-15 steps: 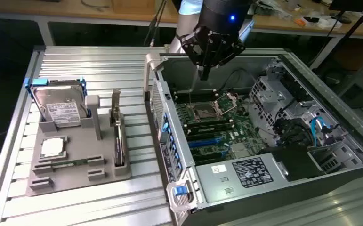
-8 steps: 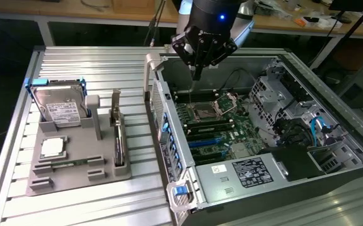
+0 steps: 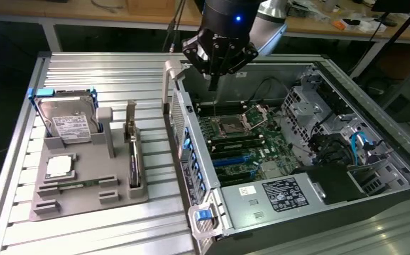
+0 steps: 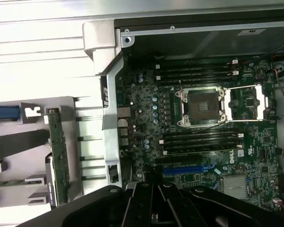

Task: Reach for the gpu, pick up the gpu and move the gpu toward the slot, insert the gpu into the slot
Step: 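Reach for the gpu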

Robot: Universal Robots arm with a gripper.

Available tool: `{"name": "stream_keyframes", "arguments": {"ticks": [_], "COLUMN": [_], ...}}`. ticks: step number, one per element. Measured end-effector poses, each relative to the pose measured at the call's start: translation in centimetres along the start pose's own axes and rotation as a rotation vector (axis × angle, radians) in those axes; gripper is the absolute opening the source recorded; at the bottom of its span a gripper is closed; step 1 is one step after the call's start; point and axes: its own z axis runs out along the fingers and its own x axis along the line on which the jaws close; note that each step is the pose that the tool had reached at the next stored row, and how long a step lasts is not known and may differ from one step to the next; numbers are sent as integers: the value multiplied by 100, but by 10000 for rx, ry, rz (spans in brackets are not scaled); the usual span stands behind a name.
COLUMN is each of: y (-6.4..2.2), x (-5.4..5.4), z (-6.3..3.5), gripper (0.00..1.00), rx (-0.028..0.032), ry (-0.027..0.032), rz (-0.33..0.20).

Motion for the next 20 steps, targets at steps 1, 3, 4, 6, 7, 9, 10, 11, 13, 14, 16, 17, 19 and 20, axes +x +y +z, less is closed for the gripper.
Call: {"name": "stream_keyframes", "arguments": {"ticks": [1, 3, 4, 6, 7, 9, 10, 11, 13, 14, 16, 17, 19, 20], "y": [-3, -8, -11, -17, -20, -25, -27, -30, -35, -38, -43, -46, -50, -53], "x": [34, 102, 155, 225, 268, 337, 365, 395, 467, 502, 573, 605, 671, 702], "z": [-1, -2, -4, -6, -6, -8, -9, -9, -11, -12, -13, -14, -15, -16], "gripper": [11, 11, 11, 11, 11, 11, 11, 11, 11, 11, 11, 11, 11, 11], "rx": [-8, -24, -38, -56, -66, -84, -90, -94, -106, -114, -134, -141, -156, -162], "ry": [1, 2, 3, 4, 4, 7, 6, 6, 8, 9, 9, 10, 12, 13], "rz": [0, 3, 2, 2, 3, 4, 3, 3, 5, 5, 4, 4, 6, 6]}}
